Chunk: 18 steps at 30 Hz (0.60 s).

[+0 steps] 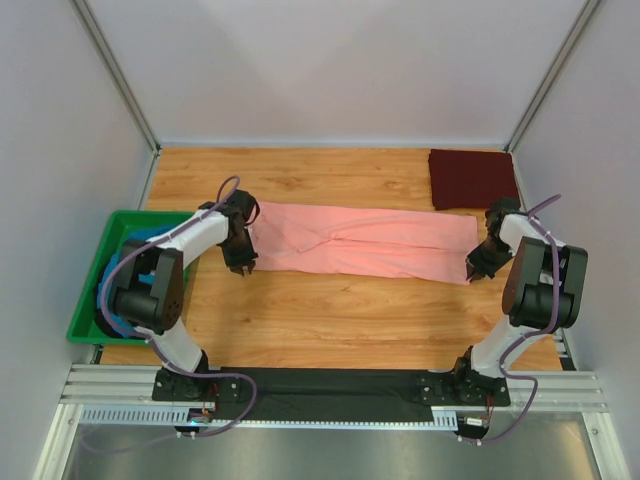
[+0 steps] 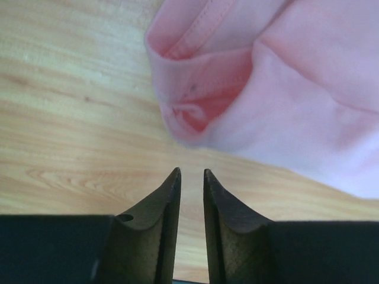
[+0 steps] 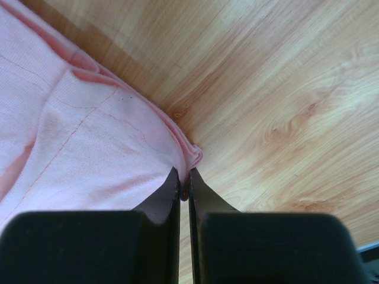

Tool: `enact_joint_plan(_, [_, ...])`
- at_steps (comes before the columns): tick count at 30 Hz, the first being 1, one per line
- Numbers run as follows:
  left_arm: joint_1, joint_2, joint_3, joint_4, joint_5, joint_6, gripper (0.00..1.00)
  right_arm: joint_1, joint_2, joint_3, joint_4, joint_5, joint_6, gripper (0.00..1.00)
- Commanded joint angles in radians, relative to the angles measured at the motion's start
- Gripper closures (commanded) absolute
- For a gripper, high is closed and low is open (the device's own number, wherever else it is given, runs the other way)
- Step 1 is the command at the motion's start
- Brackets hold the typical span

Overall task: Fold and stack the t-shirts
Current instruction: Fold the tshirt

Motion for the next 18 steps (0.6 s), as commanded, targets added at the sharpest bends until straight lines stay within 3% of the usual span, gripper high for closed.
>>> enact_joint_plan(1, [-0.001, -0.129, -0.033, 0.032, 0.044, -0.053, 0.71, -0.006, -0.016, -0.018, -0.018, 0.023, -0.009, 1.00])
enact_joint_plan(6, [0.000, -0.113, -0.032, 0.077, 0.082, -0.078, 0.62, -0.006, -0.019, -0.016, -0.018, 0.022, -0.006, 1.00])
enact_joint_plan(15, [0.000, 0.024, -0.035, 0.163, 0.053, -0.098, 0.60, -0.006, -0.020, -0.005, -0.027, 0.022, -0.008, 1.00])
enact_joint_plan(18, [0.005, 0.109, 0.039, 0.099, 0.055, -0.080, 0.62, -0.006, -0.026, -0.007, -0.038, 0.028, -0.017, 1.00])
